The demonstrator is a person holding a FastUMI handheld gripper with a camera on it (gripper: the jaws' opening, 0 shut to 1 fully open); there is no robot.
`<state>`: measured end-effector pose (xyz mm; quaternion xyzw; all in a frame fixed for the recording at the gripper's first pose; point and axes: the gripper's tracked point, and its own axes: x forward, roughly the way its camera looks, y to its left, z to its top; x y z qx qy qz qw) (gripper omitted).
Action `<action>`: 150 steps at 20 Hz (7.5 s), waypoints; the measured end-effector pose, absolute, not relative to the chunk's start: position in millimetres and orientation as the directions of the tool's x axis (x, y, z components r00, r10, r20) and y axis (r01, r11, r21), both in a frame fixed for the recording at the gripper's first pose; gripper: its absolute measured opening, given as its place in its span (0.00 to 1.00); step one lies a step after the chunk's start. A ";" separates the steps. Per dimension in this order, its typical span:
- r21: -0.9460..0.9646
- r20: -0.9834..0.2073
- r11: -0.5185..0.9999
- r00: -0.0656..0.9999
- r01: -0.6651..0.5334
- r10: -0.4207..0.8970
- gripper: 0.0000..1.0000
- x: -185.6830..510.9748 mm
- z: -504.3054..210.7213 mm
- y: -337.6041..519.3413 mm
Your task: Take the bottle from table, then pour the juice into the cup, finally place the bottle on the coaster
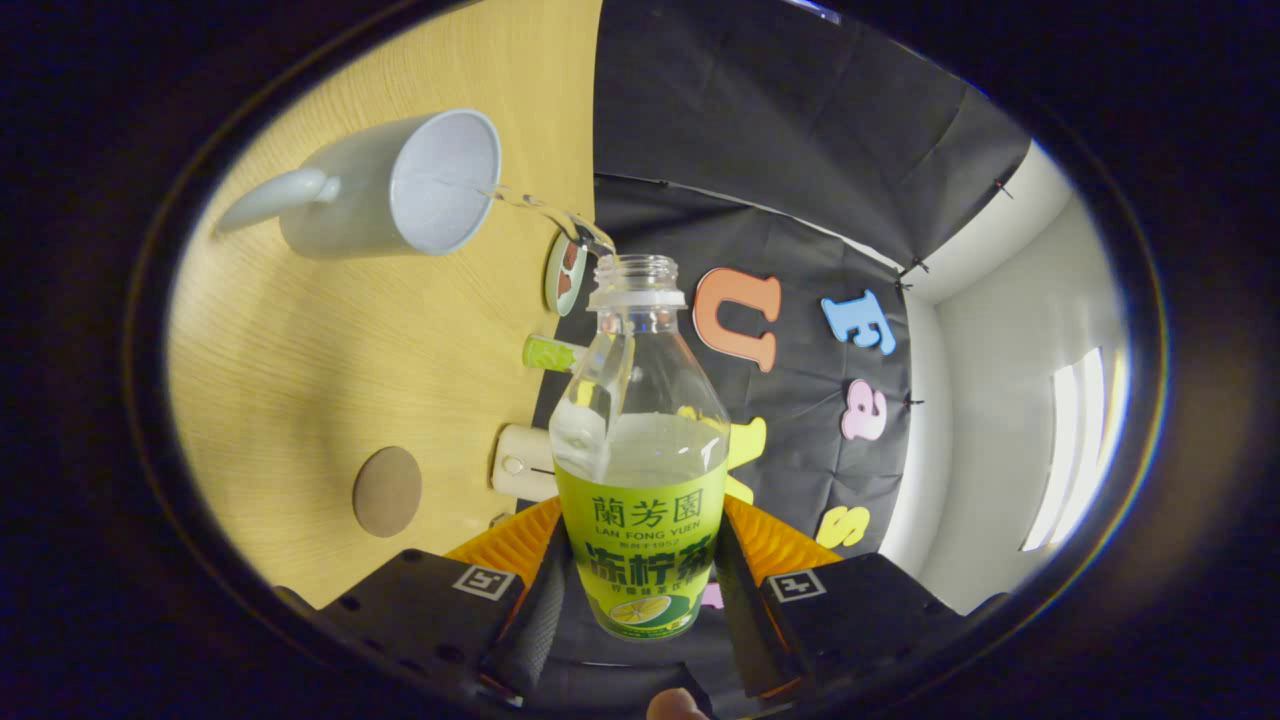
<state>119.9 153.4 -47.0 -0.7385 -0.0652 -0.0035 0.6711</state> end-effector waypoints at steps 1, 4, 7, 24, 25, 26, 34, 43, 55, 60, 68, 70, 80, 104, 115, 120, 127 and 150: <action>-0.990 0.095 -0.093 0.991 0.103 0.092 0.77 120.5 -46.7 153.2; -0.989 0.101 -0.099 0.991 0.110 0.092 0.77 119.3 -45.5 154.1; -0.987 0.106 -0.108 0.990 0.116 0.096 0.77 118.8 -44.8 154.5; -0.975 0.135 -0.160 0.983 0.154 0.123 0.77 114.9 -40.2 160.0; -0.974 0.136 -0.162 0.983 0.155 0.125 0.77 115.1 -40.4 160.4; -0.974 0.137 -0.166 0.983 0.156 0.124 0.77 114.4 -40.5 160.0; -0.965 0.151 -0.197 0.980 0.174 0.129 0.77 112.2 -36.5 159.9; -0.952 0.175 -0.230 0.975 0.203 0.138 0.77 112.8 -33.4 159.7; -0.937 0.188 -0.271 0.971 0.223 0.150 0.77 111.0 -31.2 164.8; -0.923 0.205 -0.296 0.966 0.245 0.160 0.77 108.1 -30.9 167.3; -0.908 0.223 -0.320 0.959 0.270 0.177 0.77 103.3 -30.0 172.7; -0.902 0.229 -0.329 0.956 0.279 0.183 0.77 101.1 -30.3 175.7; -0.885 0.244 -0.353 0.947 0.305 0.207 0.77 99.6 -27.8 176.9; -0.983 0.107 0.163 0.989 0.089 0.106 0.77 98.1 -50.3 151.8; -0.651 -0.013 0.750 0.989 -0.120 0.146 0.77 88.9 -47.1 144.2; -0.403 -0.007 0.899 0.983 -0.172 0.185 0.77 100.0 -41.1 118.4; -0.070 -0.128 0.966 0.963 -0.248 0.238 0.77 125.9 -69.7 101.1; 0.064 -0.287 0.970 0.927 -0.233 0.242 0.77 198.0 -194.4 104.0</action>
